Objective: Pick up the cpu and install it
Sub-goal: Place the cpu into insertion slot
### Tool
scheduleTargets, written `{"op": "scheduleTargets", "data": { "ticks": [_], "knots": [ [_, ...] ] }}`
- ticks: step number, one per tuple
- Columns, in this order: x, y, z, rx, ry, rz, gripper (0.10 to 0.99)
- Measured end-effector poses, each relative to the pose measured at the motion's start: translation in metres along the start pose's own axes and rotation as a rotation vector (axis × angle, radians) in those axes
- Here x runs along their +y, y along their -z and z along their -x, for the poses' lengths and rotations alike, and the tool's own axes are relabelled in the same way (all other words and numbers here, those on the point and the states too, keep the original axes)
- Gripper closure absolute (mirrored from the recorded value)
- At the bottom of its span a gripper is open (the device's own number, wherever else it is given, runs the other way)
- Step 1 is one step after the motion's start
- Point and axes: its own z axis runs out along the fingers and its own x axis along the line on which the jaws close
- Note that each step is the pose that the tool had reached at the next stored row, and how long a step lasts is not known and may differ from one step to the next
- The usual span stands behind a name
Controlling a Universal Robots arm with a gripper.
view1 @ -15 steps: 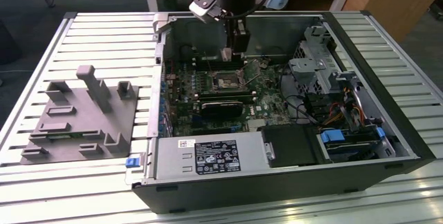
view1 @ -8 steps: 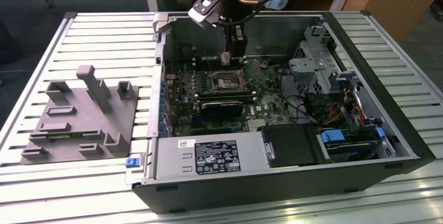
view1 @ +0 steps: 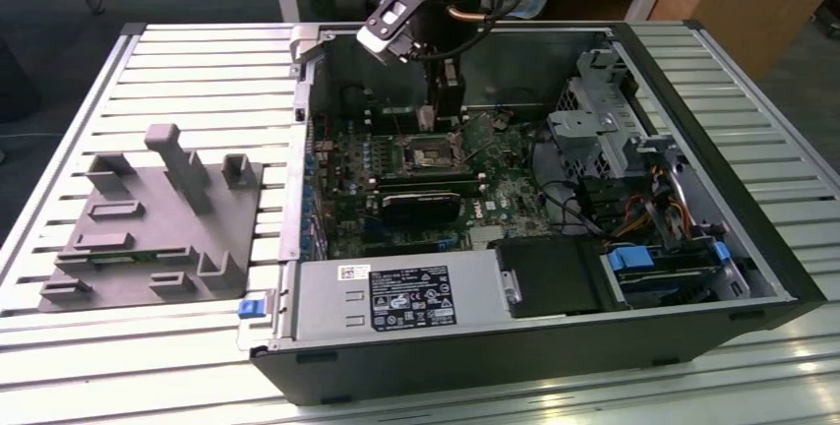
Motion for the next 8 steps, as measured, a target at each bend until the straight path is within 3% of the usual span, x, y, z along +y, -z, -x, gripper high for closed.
{"op": "scheduleTargets", "data": {
  "ticks": [8],
  "knots": [
    [-0.0014,-0.0145,-0.0008,0.0004,0.011,0.001,0.549]
  ]
}}
